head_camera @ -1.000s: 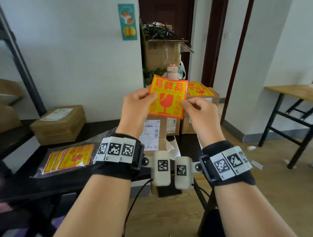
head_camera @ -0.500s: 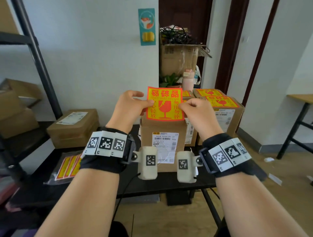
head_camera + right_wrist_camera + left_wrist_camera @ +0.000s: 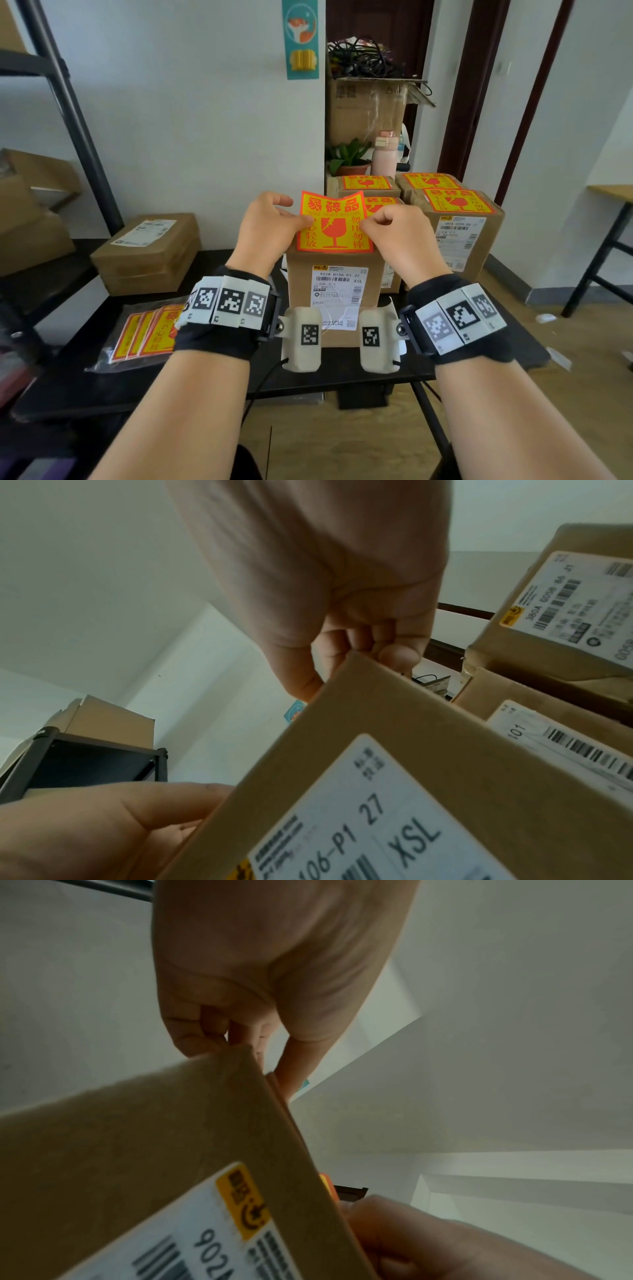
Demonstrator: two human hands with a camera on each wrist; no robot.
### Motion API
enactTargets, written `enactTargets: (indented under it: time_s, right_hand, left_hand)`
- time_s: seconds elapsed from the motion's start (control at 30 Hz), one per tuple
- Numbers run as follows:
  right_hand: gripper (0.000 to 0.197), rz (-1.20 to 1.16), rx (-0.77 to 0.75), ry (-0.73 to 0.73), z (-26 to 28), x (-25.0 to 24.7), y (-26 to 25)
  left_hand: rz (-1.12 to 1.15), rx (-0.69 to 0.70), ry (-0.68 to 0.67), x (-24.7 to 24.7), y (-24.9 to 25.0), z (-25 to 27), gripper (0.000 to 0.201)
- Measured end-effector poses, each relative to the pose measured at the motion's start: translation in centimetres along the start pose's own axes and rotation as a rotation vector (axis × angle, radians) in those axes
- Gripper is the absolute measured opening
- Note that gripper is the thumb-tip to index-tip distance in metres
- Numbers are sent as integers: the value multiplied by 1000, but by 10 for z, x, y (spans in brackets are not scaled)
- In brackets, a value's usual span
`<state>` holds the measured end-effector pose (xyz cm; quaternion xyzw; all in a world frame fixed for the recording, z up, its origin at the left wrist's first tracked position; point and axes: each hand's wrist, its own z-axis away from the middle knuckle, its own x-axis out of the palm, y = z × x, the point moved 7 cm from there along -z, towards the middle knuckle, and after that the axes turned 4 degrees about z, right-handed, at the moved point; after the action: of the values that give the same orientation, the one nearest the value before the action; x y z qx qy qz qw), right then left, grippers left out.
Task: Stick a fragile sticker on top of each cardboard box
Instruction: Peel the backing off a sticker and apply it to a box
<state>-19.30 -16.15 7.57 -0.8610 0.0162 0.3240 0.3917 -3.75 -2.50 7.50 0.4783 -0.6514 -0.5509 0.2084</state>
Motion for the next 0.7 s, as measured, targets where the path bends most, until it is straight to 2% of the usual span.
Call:
enactTargets:
  time_s: [0.53, 0.7]
  right_hand:
    - [21, 30, -14, 5, 1, -1, 1]
    - [17, 51, -34, 4, 1, 0, 1]
  left_hand:
    - [4, -28, -52, 5, -6, -2, 45]
    - [-60, -4, -29, 6, -8, -1, 46]
